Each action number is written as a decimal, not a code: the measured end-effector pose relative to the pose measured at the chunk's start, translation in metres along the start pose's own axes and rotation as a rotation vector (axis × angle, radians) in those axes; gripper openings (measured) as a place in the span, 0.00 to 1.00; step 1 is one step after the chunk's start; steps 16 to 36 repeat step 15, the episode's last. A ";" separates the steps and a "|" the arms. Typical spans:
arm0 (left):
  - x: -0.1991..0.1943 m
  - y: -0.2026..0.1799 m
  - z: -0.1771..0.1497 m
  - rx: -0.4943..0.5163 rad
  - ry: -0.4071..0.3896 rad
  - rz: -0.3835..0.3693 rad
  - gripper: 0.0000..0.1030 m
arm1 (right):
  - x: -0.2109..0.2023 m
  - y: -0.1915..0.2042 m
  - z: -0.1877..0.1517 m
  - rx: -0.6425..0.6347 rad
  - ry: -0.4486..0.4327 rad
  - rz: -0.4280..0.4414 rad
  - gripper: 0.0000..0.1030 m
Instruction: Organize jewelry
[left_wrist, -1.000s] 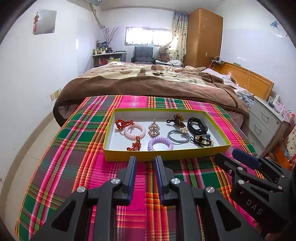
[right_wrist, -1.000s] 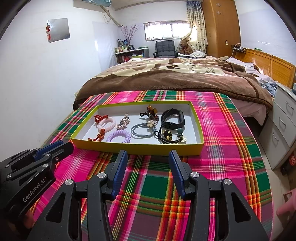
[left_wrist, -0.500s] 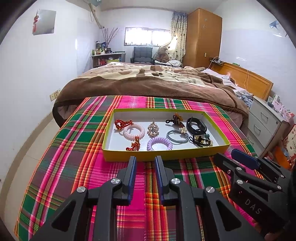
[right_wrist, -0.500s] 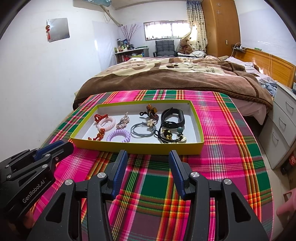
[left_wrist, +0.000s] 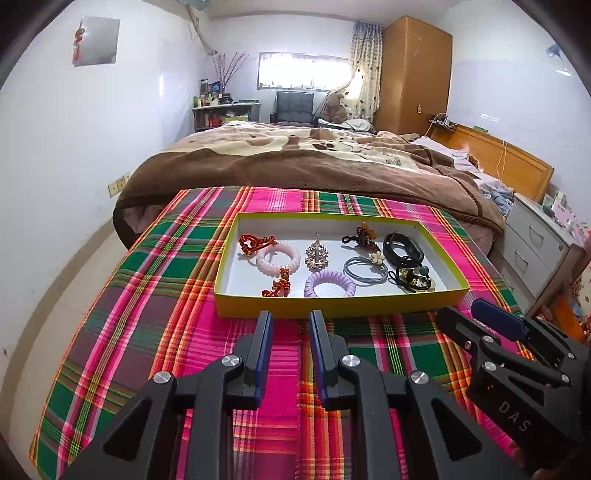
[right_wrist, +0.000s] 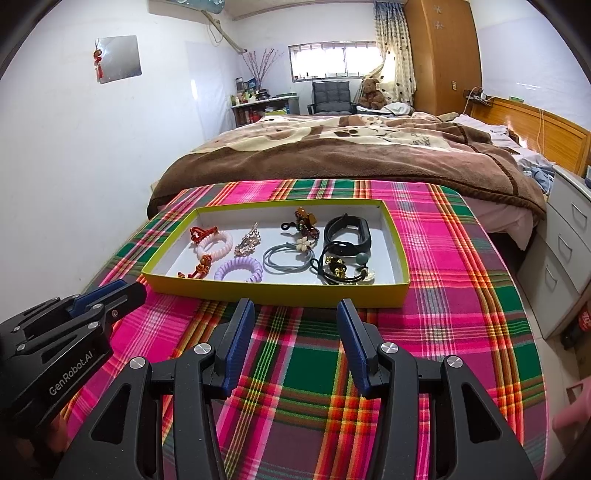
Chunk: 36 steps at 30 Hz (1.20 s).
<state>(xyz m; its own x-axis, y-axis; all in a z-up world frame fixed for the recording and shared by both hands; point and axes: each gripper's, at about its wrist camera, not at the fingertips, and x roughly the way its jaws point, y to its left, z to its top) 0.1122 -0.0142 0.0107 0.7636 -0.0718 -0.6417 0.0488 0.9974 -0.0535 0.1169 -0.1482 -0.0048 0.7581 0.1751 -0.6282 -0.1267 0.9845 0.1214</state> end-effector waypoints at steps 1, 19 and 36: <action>0.000 0.000 0.000 -0.001 0.001 -0.002 0.19 | 0.000 0.000 0.000 0.000 0.000 0.001 0.46; 0.002 0.002 -0.001 -0.012 0.010 -0.003 0.19 | -0.001 0.000 -0.001 -0.002 0.001 0.000 0.46; 0.002 0.002 -0.001 -0.012 0.010 -0.003 0.19 | -0.001 0.000 -0.001 -0.002 0.001 0.000 0.46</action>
